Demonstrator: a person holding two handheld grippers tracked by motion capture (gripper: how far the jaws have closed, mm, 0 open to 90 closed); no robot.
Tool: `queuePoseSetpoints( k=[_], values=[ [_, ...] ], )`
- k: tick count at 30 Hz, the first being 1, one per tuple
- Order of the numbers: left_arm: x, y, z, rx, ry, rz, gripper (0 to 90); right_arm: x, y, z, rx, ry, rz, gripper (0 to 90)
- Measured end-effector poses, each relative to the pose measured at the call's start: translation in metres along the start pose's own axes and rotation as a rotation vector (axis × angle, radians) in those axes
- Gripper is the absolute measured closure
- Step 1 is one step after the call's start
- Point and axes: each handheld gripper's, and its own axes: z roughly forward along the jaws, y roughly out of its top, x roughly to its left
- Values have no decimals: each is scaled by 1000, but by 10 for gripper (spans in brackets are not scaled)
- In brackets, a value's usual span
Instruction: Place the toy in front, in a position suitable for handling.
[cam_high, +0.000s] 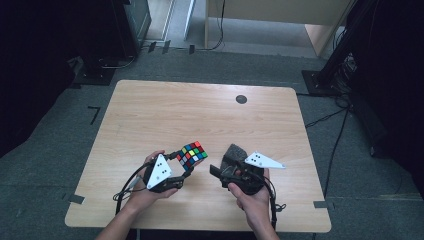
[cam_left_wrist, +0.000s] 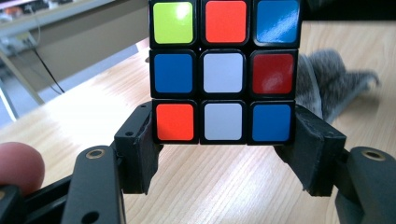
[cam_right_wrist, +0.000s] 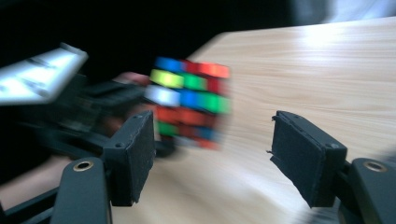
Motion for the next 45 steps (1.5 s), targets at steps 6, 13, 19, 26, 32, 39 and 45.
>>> queuePoseSetpoints(
  k=[6, 13, 19, 26, 32, 39, 45],
  values=[
    [12, -1, -3, -5, 45, -67, 343, -27, -20, 17, 186, -303, -64, 319],
    [18, 0, -9, -26, 65, -119, 343, -49, -41, 34, 312, -414, -89, 338],
    [15, 2, -10, -32, 41, -117, 343, -55, -48, 37, 330, -440, -97, 497],
    [8, 2, -8, -14, 44, -80, 343, -60, -44, 24, 245, -403, -52, 703],
    [-6, 0, 0, 40, 22, 29, 343, -18, -15, 2, -31, -190, -116, 701],
    [-33, 3, 10, 105, 2, 164, 344, 39, -3, -4, -98, -104, -297, 692],
    [-47, 7, 19, 183, 53, 199, 344, 73, -24, 23, 12, -293, -629, 665]
  ],
)
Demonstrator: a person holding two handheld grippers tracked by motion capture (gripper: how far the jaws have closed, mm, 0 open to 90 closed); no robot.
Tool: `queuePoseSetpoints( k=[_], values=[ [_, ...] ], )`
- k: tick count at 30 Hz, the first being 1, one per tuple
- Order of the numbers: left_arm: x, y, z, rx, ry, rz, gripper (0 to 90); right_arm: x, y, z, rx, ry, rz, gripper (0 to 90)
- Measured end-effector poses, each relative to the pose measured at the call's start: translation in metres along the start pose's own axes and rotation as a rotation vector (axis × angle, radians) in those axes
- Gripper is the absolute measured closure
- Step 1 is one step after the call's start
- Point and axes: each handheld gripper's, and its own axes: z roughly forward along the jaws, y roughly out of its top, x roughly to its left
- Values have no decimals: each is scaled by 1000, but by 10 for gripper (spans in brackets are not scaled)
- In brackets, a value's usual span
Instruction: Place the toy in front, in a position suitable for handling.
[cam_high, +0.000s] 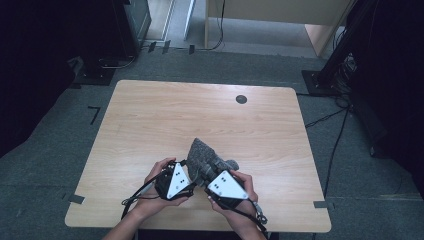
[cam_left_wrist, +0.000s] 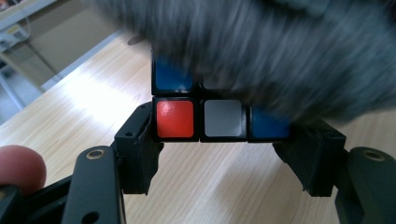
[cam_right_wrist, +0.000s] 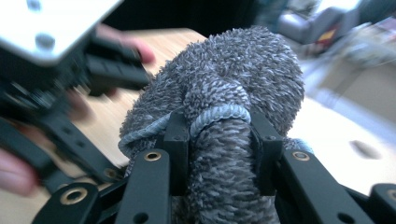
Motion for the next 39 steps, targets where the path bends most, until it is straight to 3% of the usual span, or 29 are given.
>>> queuePoseSetpoints(
  k=[2, 4, 8, 9, 11, 12, 14, 15, 17, 19, 21, 23, 25, 26, 29, 30, 32, 36, 39],
  values=[
    [-4, 1, 1, 22, 17, 24, 344, 6, -2, 3, 21, -44, -89, 661],
    [-8, 3, 2, 38, 38, 60, 344, 7, -4, 5, 37, -81, -128, 661],
    [-8, 3, 3, 49, 46, 69, 344, -5, -6, 3, 54, -138, -47, 664],
    [-7, 3, 3, 44, 45, 64, 344, -5, -5, 2, 51, -138, -43, 663],
    [-6, 4, 1, 33, 39, 61, 344, 1, -3, -1, 5, -73, -68, 661],
    [-6, 5, 0, 22, 42, 61, 344, 4, -2, -1, -4, -51, -98, 661],
    [-5, 5, -3, 2, 41, 65, 344, 8, 1, -1, 16, -71, -179, 661],
    [-5, 5, -5, -13, 36, 62, 344, 4, 2, -2, 11, -74, -169, 662],
    [-1, 5, -7, -32, 30, 52, 344, -14, 3, -8, -6, -67, -45, 665],
    [4, 3, -10, -72, -3, 22, 344, -32, 1, -14, -18, -78, 85, 667],
    [9, 2, -13, -115, -34, -8, 344, -42, -2, -17, -44, -33, 150, 666],
    [12, 1, -18, -175, -77, -40, 344, -45, -5, -15, -58, 51, 194, 666],
    [15, 2, -23, -202, -87, -51, 344, -46, -9, -11, -69, 72, 235, 668],
    [17, 1, -25, -213, -94, -62, 344, -49, -12, -9, -64, 73, 254, 668],
    [25, 1, -30, -260, -121, -118, 344, -56, -21, -2, 52, -10, 235, 669],
    [26, 2, -31, -256, -113, -117, 344, -58, -24, -3, 51, -9, 264, 669],
    [27, 1, -30, -241, -105, -109, 344, -61, -23, -8, -7, 8, 298, 669],
    [22, 1, -26, -225, -115, -88, 344, -53, -9, -20, -158, 92, 296, 667],
    [20, 3, -28, -230, -123, -88, 344, -51, -9, -16, -142, 130, 329, 661]
  ],
)
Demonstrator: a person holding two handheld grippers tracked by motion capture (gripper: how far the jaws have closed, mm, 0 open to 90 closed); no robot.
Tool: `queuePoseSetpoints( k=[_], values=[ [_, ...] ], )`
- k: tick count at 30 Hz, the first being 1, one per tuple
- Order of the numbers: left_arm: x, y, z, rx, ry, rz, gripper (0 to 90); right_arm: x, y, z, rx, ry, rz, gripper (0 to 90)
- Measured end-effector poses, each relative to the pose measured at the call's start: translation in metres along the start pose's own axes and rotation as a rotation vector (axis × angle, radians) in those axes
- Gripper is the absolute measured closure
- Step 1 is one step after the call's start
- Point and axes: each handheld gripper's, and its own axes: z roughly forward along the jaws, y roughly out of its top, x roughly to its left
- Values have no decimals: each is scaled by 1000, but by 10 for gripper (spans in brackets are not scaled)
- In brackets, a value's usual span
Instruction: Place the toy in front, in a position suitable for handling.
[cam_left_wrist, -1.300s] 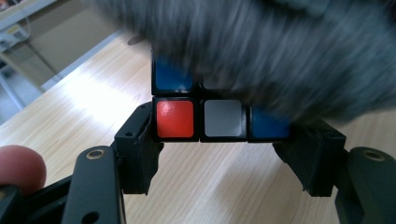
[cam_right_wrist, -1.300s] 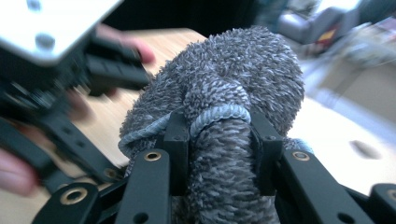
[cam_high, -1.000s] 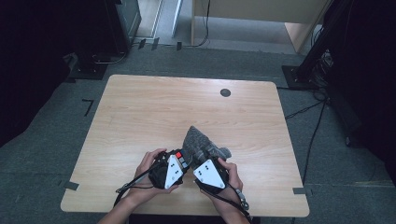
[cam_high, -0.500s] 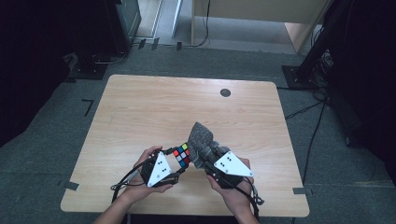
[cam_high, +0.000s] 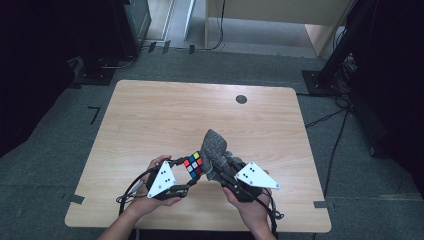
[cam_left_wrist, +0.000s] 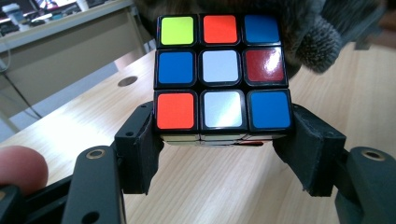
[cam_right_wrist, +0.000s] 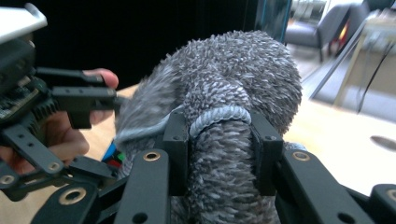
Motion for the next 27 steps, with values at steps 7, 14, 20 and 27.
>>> queuePoseSetpoints(
  k=[7, 14, 20, 27],
  values=[
    [7, 0, -4, -28, -11, -38, 343, -29, -18, 6, 110, -67, 168, 659],
    [-4, 0, 1, -10, -38, 14, 343, -15, 4, -8, -52, 48, 137, 655],
    [-1, 3, -5, -37, -51, 0, 344, -24, -14, 5, 65, 31, 168, 652],
    [1, -1, -1, -11, -42, -6, 343, -33, -15, 3, 73, 3, 197, 646]
  ],
)
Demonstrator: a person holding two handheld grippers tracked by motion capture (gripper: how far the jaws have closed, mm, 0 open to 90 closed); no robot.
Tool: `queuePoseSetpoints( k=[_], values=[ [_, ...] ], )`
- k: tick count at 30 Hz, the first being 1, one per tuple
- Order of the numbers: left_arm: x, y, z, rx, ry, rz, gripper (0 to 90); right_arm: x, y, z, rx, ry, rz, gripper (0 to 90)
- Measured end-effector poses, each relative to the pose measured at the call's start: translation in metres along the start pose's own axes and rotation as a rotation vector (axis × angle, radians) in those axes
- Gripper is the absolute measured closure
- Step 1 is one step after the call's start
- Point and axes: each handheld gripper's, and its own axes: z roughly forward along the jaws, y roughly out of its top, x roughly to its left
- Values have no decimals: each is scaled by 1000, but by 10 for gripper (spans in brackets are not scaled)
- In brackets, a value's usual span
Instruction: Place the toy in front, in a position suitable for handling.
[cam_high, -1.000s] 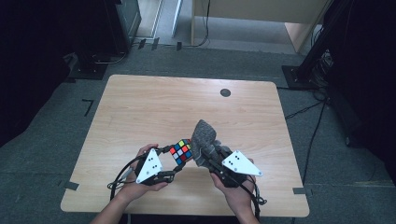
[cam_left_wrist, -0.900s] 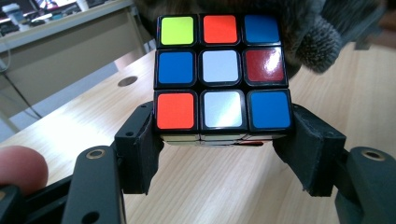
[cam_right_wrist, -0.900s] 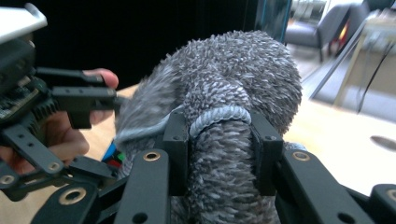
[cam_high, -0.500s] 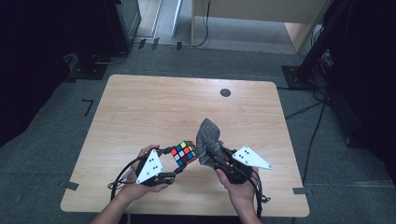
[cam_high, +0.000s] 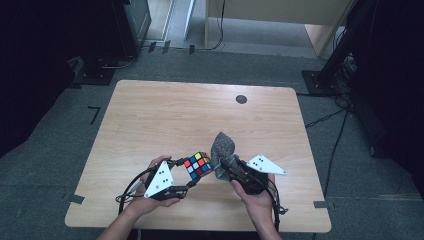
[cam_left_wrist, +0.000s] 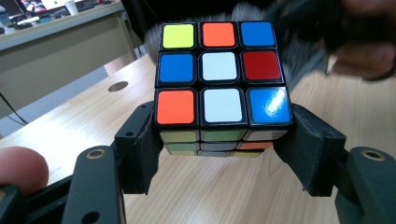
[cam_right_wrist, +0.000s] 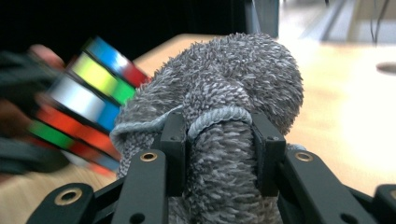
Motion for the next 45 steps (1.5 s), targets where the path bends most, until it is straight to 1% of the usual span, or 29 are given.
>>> queuePoseSetpoints(
  k=[3, 4, 6, 7, 9, 10, 12, 14, 16, 17, 20, 22, 24, 25, 26, 27, 29, 30, 31, 32, 34, 35, 37, 38, 40, 41, 42, 43, 45],
  values=[
    [-3, -1, 3, 18, -13, 3, 344, 12, 11, -9, -85, 80, -40, 637],
    [-4, -2, 4, 21, -19, 4, 344, 16, 12, -10, -87, 82, -68, 633],
    [-5, -3, 5, 19, -33, -1, 344, 21, 11, -6, -49, 74, -104, 632],
    [-5, -2, 5, 20, -35, 0, 344, 21, 8, -3, -32, 70, -107, 635],
    [-5, -1, 2, 10, -34, 0, 344, 14, 1, 2, -13, 61, -64, 641],
    [-3, -1, 0, -6, -41, -10, 344, 10, -2, 4, 13, 47, -51, 644],
    [1, 2, -3, -37, -41, -34, 344, 2, -7, 8, 63, -6, -74, 644],
    [4, 2, -5, -45, -38, -49, 344, -3, -8, 7, 70, -24, -50, 644],
    [6, 0, -5, -28, -31, -41, 344, -6, -5, 3, 34, -17, -15, 645],
    [7, -2, -4, -12, -38, -41, 344, -5, -2, 0, 10, -9, -11, 645],
    [5, -4, -1, -2, -47, -36, 344, 5, 8, -9, -62, 50, -38, 650],
    [1, -1, 0, -13, -55, -26, 344, 13, 10, -9, -70, 78, -65, 650],
    [-1, 2, -1, -22, -62, -22, 344, 18, 7, -5, -40, 85, -98, 658],
    [-1, 2, -2, -25, -58, -20, 344, 18, 5, -3, -40, 75, -101, 661],
    [0, 3, -4, -34, -61, -28, 344, 16, 3, -2, -31, 71, -82, 662],
    [2, 3, -6, -49, -68, -44, 344, 12, 1, 0, -7, 57, -75, 663],
    [9, 3, -10, -81, -86, -89, 344, 7, -5, 6, 63, 0, -81, 663],
    [11, 2, -11, -86, -88, -101, 344, 4, -7, 8, 97, -12, -58, 664],
    [13, 1, -10, -82, -87, -107, 344, 3, -7, 9, 106, -16, -56, 665],
    [14, -1, -9, -66, -78, -99, 344, 5, -6, 7, 104, -21, -66, 665],
    [12, -4, -6, -26, -59, -66, 344, 10, 1, 1, 60, -14, -81, 665],
    [10, -4, -4, -17, -56, -52, 344, 13, 5, -3, 14, 16, -75, 665],
    [5, -3, -2, -16, -69, -39, 344, 20, 10, -8, -42, 66, -78, 665],
    [3, -1, -2, -26, -75, -38, 344, 22, 11, -8, -44, 72, -88, 665],
    [2, 1, -4, -32, -72, -38, 344, 25, 8, -5, -22, 58, -116, 666],
    [4, 1, -5, -43, -75, -47, 344, 23, 5, -3, -16, 52, -104, 668],
    [7, 1, -8, -68, -80, -69, 344, 19, 2, -1, 10, 46, -85, 668],
    [9, 2, -10, -82, -85, -88, 344, 14, -1, 3, 54, 19, -93, 668],
    [16, 3, -15, -116, -79, -128, 344, 7, -7, 7, 85, -1, -74, 668]
  ],
)
